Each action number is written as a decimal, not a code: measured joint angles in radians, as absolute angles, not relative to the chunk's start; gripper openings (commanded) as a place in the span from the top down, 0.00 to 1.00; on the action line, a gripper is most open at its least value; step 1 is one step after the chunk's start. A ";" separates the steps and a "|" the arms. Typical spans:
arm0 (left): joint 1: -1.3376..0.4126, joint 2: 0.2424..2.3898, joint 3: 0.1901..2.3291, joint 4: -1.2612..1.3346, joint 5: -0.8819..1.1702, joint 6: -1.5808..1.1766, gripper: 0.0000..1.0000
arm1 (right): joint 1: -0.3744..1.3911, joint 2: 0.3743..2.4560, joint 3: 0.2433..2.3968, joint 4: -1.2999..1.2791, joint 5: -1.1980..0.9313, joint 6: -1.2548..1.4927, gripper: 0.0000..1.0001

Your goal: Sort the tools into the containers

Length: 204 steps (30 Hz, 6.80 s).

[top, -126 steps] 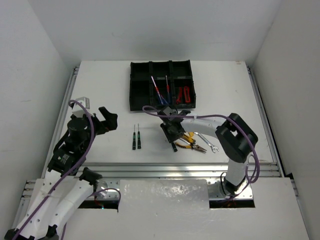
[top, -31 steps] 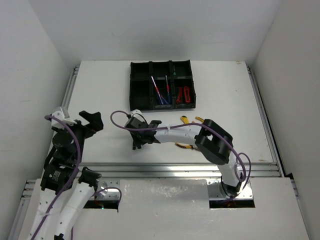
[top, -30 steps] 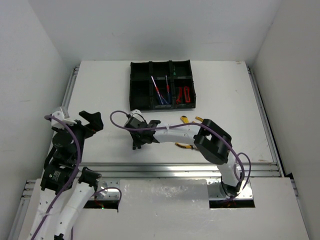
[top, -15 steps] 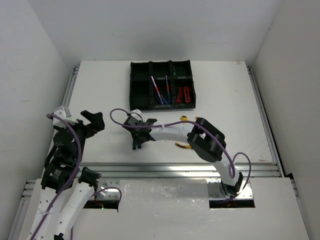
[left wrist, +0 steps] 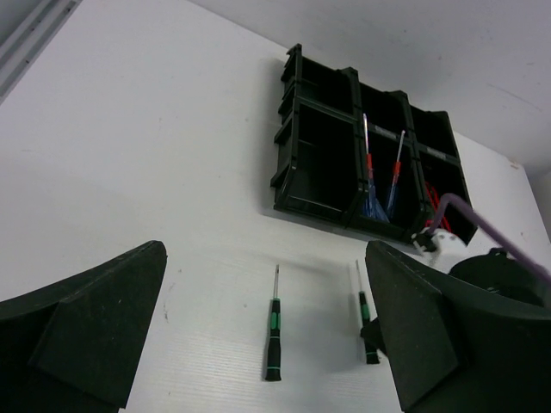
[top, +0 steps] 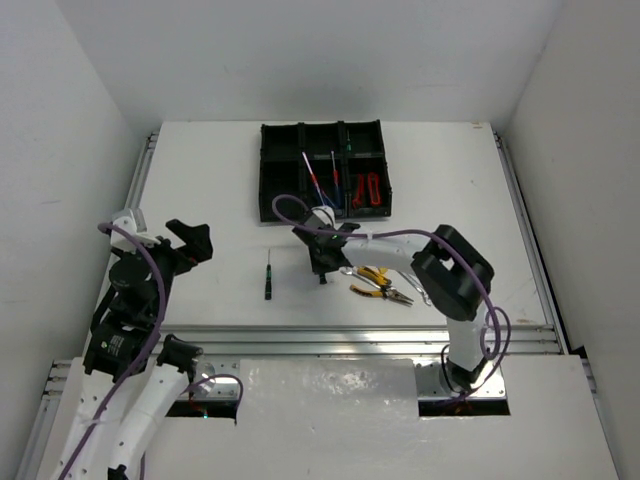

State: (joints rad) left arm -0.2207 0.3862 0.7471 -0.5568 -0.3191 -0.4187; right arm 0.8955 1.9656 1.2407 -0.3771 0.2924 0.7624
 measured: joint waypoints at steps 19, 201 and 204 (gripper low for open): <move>-0.218 0.516 0.747 -0.542 -0.281 -0.405 0.00 | 0.381 1.689 1.411 -0.329 0.166 0.598 1.00; -0.620 0.607 0.789 -0.617 -0.418 -0.397 0.04 | 0.275 1.781 1.087 -0.436 0.019 0.107 0.61; -0.620 0.598 0.789 -0.617 -0.417 -0.397 0.04 | 0.294 1.817 1.093 -0.451 0.018 0.096 0.67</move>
State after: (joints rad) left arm -0.6201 0.5980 0.7887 -0.6174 -0.4171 -0.3969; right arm 0.2939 1.8168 1.0927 -0.4515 0.0181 0.0956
